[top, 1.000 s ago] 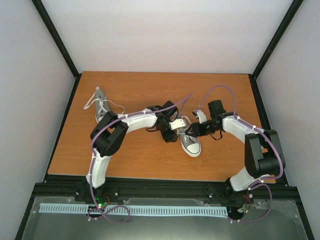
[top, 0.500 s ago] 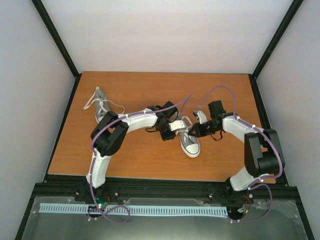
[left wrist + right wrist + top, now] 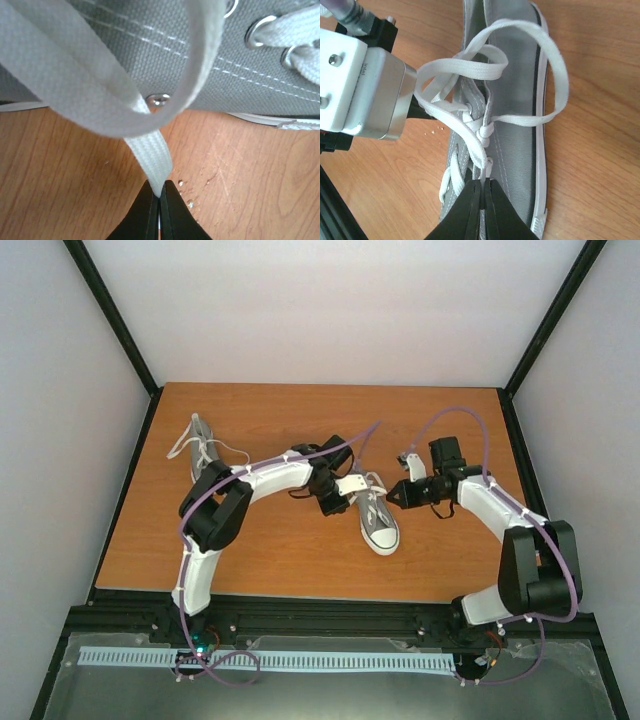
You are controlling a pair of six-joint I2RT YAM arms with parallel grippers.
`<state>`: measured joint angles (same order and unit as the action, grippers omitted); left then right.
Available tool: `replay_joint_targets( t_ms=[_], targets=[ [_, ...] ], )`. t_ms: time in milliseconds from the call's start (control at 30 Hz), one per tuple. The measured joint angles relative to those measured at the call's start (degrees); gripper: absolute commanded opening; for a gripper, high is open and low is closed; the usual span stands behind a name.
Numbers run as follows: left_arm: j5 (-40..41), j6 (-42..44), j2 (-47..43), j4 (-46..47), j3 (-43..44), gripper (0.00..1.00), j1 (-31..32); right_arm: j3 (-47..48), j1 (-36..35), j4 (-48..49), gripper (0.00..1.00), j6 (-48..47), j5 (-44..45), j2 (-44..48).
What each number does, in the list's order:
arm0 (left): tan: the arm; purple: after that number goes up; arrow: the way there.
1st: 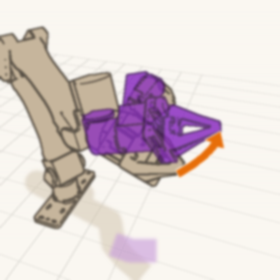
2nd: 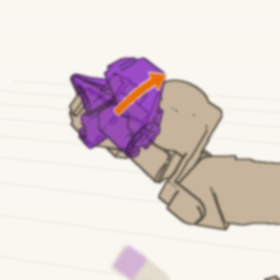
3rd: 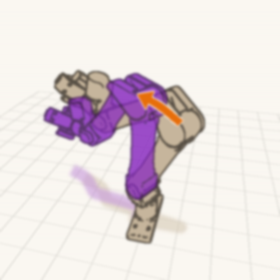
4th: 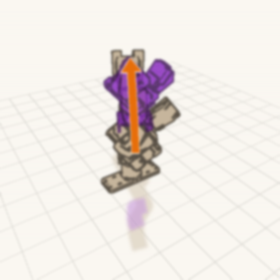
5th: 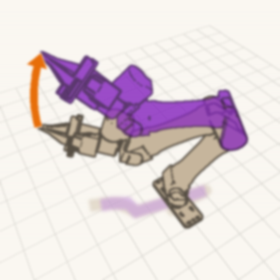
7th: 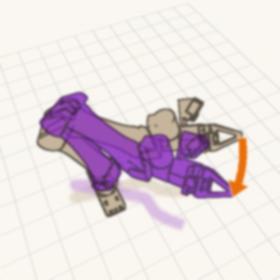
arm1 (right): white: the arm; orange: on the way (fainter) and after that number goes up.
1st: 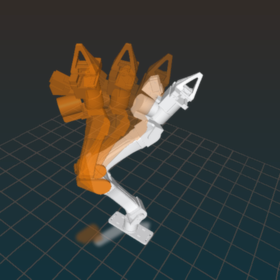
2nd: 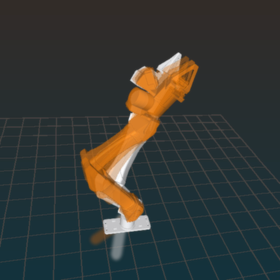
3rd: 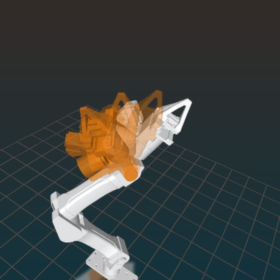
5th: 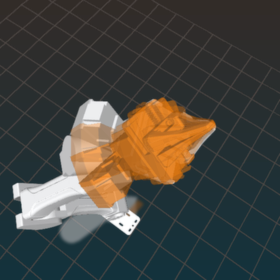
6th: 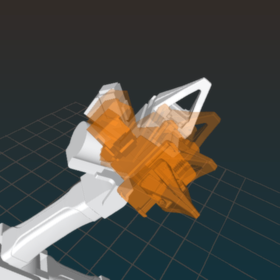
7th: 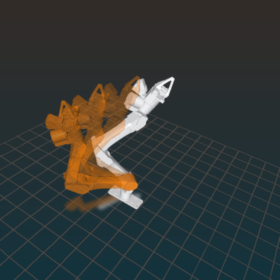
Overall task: Tie the shoes
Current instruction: Tie the shoelace on the shoe.
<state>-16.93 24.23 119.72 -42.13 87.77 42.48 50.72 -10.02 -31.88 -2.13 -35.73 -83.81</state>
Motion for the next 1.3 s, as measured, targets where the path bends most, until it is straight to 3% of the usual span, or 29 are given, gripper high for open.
replay_joint_targets(
  t_ms=[333,500,833,1300],
  targets=[
    [-1.7,0.0,-0.8,-2.7,0.3,0.01,-0.8,-1.4,2.3,3.3,0.03,3.8,1.9,2.0],
    [-1.7,0.1,-4.8,-2.9,-0.5,0.01,-5.2,-9.0,15.5,9.9,0.03,10.4,3.6,9.4],
    [-1.7,1.9,-14.2,-4.7,-7.5,0.01,-16.7,-20.3,31.9,18.7,0.03,20.1,4.3,17.3],
    [-0.1,4.8,-14.9,-5.0,-12.4,0.01,-29.0,-26.1,47.4,26.5,0.03,26.7,2.1,14.8]
  ],
)
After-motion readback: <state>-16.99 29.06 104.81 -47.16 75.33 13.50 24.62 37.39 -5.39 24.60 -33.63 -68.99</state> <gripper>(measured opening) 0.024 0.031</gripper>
